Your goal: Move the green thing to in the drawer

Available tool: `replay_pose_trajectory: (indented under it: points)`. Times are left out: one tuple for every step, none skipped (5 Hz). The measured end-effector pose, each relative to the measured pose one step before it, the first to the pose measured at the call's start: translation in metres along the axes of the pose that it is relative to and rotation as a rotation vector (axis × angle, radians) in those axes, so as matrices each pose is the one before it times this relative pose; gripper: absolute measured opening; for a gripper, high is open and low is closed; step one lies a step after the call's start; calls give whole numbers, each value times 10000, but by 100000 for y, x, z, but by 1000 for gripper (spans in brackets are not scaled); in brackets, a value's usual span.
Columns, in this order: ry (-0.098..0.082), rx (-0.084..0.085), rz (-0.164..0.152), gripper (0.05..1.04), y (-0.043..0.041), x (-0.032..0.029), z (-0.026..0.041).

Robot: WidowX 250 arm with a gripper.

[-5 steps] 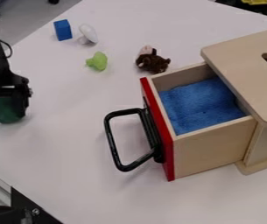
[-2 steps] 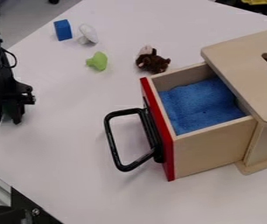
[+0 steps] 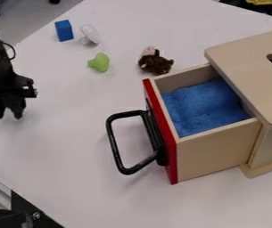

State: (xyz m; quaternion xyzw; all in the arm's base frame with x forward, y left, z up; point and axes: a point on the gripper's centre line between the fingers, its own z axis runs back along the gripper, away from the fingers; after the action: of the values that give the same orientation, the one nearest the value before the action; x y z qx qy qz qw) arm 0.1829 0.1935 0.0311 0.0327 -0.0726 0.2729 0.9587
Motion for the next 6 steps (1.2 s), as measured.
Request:
replay_pose_trajectory:
  points:
    - [-303,-97,-5,400,-318,88,882]
    - [-272,-233,-193,400,-1184,-248,1404]
    - [-454,-565,-819,400,-3505,161,2352]
    - [-319,-324,-824,400,-4196,339,1937]
    - [-33,-413,-713,400,-4069,338,805]
    - [-171,-418,-1008,400,-3790,743,549]
